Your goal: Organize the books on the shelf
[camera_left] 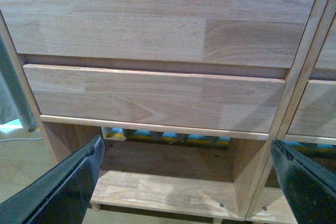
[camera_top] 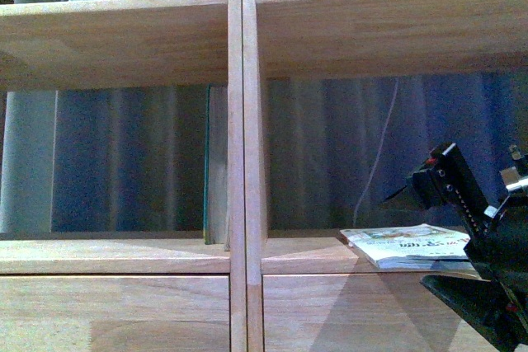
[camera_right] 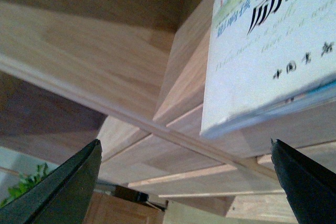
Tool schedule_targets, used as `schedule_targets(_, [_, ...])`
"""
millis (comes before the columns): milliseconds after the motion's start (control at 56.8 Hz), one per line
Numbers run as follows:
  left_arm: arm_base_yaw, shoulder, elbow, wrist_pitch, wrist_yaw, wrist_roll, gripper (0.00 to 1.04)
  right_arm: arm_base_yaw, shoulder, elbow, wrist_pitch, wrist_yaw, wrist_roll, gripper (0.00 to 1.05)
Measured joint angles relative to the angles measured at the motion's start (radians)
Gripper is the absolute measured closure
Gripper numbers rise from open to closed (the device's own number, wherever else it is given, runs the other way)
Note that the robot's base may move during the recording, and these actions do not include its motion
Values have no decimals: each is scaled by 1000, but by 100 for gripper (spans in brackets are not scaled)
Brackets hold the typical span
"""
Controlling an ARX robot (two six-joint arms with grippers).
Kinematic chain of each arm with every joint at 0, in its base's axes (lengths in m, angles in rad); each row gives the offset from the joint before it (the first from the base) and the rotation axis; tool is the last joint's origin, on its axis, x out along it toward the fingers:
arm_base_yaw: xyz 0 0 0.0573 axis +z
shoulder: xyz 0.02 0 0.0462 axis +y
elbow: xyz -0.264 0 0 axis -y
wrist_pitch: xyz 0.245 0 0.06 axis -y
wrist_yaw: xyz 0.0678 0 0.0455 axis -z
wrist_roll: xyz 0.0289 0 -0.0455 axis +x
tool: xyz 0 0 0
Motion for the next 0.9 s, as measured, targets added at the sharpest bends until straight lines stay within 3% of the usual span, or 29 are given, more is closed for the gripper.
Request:
schedule_targets(369, [0,0,0,0,0,0,7,-22,130,122,-33,104,165,7])
schedule_targets(844, [0,0,0,0,0,0,7,-19,132,109,7,146,140,82])
schedule_targets(880, [9,4,0,2,37,-15,7,-19,132,101,14,146,141,87])
schedule_targets(897, [29,11,0,6,106,-52,7,-19,132,95,16,143,143,90])
